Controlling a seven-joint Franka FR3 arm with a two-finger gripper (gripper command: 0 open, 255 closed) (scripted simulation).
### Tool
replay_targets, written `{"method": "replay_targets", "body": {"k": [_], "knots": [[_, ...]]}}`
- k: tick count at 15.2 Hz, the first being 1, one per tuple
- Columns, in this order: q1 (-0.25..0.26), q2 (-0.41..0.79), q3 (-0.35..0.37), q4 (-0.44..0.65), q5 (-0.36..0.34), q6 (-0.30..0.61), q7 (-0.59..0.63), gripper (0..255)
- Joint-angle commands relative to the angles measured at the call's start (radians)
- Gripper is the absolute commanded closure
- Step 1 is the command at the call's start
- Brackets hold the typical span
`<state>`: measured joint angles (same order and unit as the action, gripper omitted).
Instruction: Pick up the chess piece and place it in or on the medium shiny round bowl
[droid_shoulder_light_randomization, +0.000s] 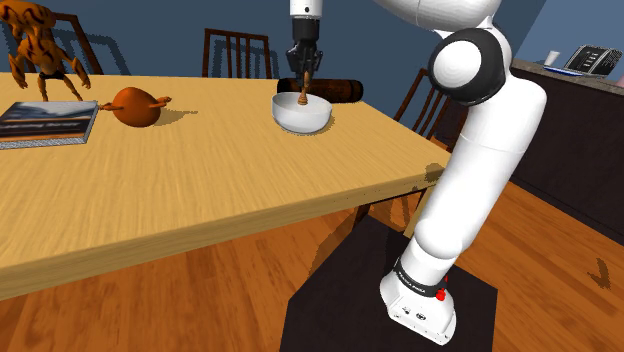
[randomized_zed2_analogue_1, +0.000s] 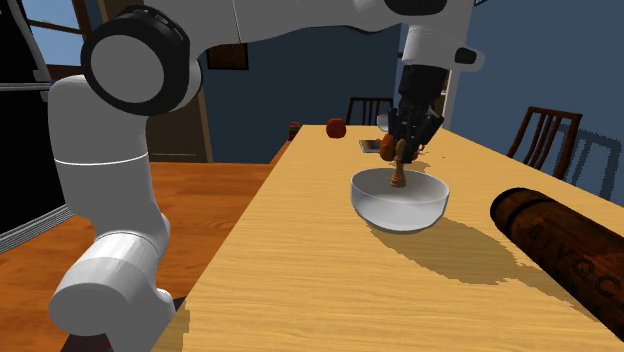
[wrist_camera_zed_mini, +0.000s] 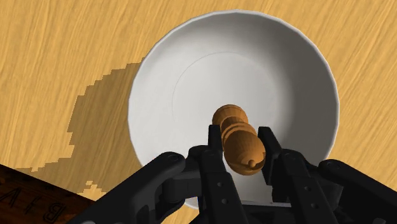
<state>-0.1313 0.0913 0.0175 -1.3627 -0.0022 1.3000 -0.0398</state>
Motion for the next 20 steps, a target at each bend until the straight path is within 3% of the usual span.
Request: {"method": "replay_targets", "body": {"k": [1, 2, 3, 8, 12, 20], "knots": [[0.0, 0.0, 0.0, -0.001, 0.0, 0.0, 0.0, 255], [0.0, 0.0, 0.0, 0.0, 0.0, 0.0, 0.0, 255], [0.0, 0.0, 0.0, 0.0, 0.0, 0.0, 0.0, 0], [0.0, 0.0, 0.0, 0.0, 0.0, 0.0, 0.0, 0], [0.002, 0.122, 0.001, 0.304, -0.002, -0.182, 0.001, 0], [0.002, 0.123, 0.001, 0.305, -0.002, -0.182, 0.001, 0]]}}
